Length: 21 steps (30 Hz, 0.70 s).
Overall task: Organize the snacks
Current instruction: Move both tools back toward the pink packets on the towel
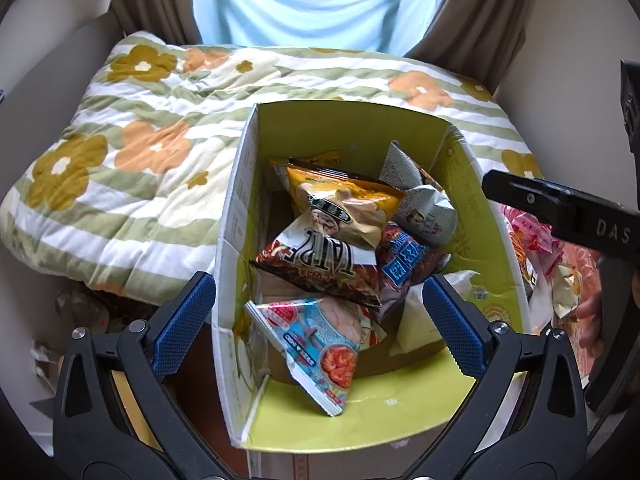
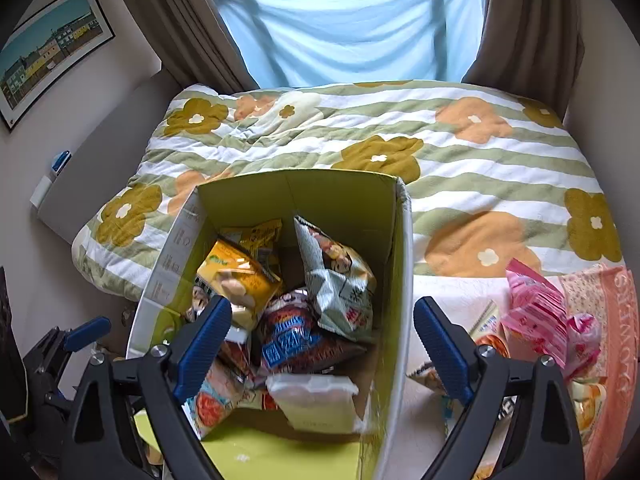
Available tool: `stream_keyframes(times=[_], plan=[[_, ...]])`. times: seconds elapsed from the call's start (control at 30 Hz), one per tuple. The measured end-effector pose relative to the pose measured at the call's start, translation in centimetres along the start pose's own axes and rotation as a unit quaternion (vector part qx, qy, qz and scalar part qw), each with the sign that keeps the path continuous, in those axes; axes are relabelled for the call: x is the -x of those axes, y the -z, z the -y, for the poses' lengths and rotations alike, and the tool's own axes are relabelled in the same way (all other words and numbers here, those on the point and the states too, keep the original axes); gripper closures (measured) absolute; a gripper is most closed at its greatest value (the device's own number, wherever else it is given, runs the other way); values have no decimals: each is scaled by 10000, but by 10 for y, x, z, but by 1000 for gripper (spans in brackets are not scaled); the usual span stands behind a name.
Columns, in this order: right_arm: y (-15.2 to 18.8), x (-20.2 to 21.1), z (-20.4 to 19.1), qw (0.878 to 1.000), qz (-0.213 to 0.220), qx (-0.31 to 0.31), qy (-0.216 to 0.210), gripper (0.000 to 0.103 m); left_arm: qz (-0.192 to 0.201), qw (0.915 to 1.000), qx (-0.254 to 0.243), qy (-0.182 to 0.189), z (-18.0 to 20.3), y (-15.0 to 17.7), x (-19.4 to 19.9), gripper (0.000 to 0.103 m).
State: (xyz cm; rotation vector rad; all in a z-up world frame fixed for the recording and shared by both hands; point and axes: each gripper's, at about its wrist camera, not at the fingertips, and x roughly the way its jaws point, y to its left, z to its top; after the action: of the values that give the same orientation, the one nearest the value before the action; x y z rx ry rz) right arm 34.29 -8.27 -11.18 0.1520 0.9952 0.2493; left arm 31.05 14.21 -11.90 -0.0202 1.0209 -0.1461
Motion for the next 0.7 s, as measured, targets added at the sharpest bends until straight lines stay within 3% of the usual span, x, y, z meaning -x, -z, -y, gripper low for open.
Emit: stream_keyframes(times=[0.4, 0.53, 0.7], plan=[[20, 70, 10, 9987, 503, 10, 13, 13, 411, 9990, -159, 53, 29, 9, 48, 0], [27, 105, 34, 9968, 780, -115, 118, 13, 554, 9980, -275, 85, 50, 10, 61, 0], [37, 131, 75, 9959, 783, -357, 278, 12, 590, 9972, -351, 301, 87, 9, 67, 0]])
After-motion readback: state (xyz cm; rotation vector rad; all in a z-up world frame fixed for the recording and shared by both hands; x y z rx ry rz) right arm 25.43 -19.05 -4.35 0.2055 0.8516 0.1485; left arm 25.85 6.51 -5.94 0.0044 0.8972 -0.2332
